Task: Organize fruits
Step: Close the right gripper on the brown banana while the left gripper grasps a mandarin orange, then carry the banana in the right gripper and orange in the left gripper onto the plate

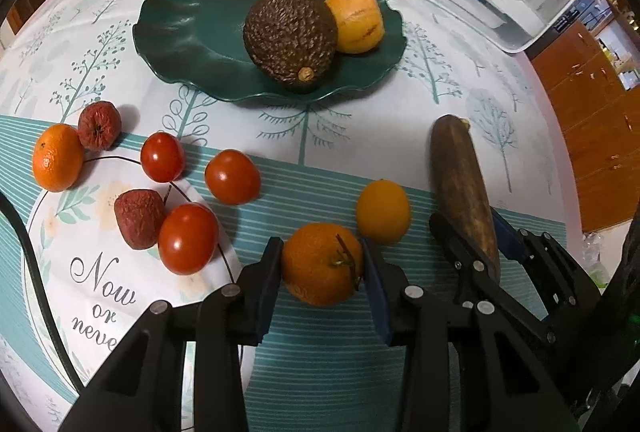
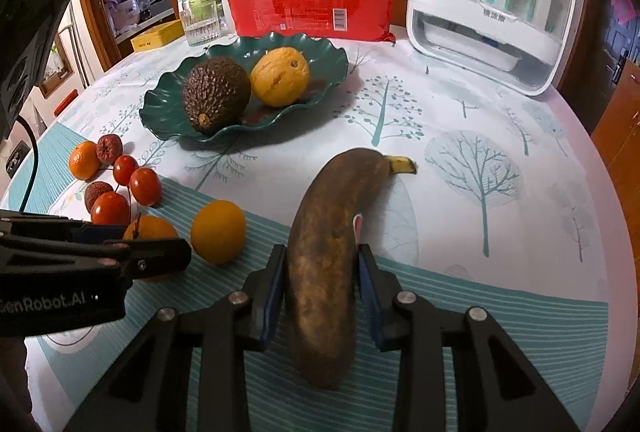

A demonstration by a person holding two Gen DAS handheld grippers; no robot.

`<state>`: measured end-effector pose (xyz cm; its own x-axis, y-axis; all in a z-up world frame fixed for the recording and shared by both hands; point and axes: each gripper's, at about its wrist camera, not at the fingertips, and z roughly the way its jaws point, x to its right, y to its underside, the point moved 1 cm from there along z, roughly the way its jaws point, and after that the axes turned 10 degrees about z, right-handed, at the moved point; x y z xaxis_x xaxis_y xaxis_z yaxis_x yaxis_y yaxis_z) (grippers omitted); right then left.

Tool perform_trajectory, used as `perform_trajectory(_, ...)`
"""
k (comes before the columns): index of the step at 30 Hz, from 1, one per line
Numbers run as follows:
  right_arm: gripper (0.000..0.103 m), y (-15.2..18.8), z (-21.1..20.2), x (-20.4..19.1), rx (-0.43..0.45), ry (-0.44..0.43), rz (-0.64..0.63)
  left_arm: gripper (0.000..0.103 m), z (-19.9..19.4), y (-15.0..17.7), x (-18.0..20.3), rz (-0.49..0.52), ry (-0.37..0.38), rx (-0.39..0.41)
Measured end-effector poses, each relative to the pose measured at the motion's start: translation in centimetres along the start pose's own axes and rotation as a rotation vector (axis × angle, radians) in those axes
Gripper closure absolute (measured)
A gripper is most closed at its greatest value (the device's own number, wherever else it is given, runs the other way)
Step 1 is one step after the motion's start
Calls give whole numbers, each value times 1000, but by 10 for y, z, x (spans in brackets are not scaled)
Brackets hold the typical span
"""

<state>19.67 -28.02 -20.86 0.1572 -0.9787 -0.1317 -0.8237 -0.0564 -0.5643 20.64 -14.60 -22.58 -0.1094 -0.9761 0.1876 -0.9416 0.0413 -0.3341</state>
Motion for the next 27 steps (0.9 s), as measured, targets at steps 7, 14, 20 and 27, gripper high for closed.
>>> perform_trajectory(7,69,-5,-16,-2,27,-8,29,65,-27,5,-1,22,17,47)
perform_trajectory(14,70,-7,-32,-11,62,6,27,65,-61,7,-16,35,23,108)
perform_trajectory(20,70,-5,-42,-20,78,31,43,65,-83,8,-32,60,38,144)
perform_trajectory(27,70,-16,-62,-35,121,72,67,65,-103,2,-54,92,50,170)
